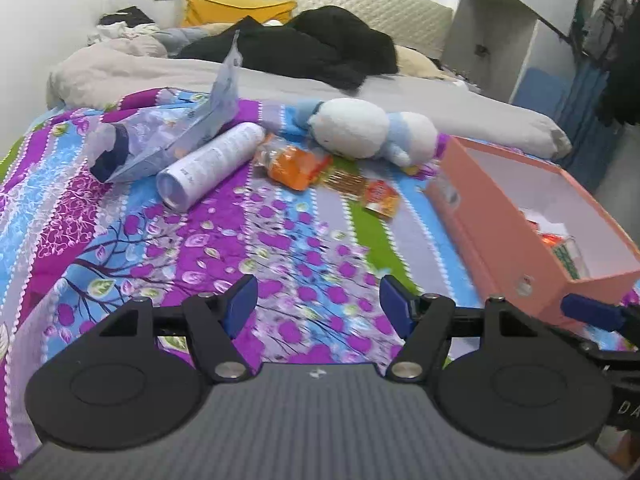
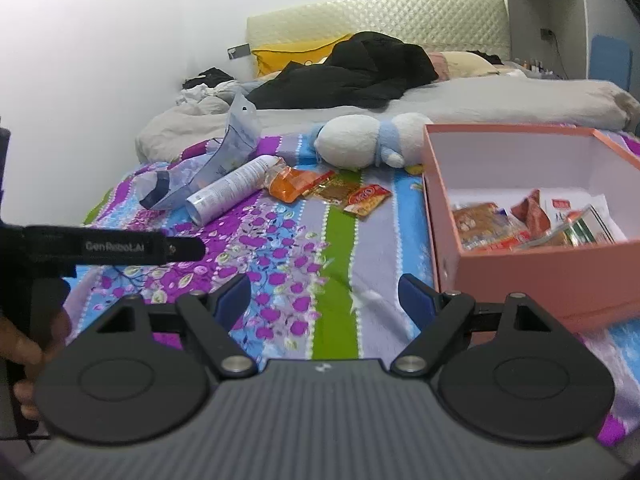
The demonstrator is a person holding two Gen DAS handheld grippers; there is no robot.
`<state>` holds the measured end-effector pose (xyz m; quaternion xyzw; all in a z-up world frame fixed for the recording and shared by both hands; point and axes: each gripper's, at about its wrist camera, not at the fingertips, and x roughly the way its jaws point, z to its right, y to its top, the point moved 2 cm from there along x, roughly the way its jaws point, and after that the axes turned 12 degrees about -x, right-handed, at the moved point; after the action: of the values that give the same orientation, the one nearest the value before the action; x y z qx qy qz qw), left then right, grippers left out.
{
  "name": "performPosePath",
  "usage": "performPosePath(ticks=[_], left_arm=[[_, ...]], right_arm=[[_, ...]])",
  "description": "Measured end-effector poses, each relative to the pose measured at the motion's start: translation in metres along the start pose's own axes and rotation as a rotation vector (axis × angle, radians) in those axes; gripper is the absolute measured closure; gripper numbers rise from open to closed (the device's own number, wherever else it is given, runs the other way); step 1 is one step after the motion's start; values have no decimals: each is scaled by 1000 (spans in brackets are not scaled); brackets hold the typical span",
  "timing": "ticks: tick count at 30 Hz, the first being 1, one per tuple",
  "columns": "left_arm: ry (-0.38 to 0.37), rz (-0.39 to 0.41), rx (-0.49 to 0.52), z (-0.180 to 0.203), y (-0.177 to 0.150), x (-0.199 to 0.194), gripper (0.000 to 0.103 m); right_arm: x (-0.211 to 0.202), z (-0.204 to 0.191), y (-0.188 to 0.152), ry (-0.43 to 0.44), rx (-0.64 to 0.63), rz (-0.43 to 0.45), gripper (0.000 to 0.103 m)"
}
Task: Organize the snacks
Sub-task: 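Move both tools down toward the orange snack bags beside the plush toy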
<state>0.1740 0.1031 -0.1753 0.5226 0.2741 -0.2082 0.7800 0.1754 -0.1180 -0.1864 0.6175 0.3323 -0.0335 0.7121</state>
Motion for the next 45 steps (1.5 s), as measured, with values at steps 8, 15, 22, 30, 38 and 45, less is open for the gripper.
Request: performPosePath(ticks=[8,15,22,30,38,45], left_arm=[[56,4,-35,-28,14,53,25],[41,-24,-90,-46,36,112,24],[-49,-43,-186,-50,74,180,24],[-113,-86,-372,-53,108,249,24],[-108,-87,-459,-54,126,285,24],[-90,-106,-476,-50,139,298,25]], right_arm=[[60,-9,12,36,-17,-17,21],[118,-14,30,38,-51,-29,21],[196,7,43,-82,-112,-68,21],[255,4,42,-212,-351,-169,28],[274,-10,36,-298,-607,-191,43],[284,-14,41,-258,-670,-204,74]])
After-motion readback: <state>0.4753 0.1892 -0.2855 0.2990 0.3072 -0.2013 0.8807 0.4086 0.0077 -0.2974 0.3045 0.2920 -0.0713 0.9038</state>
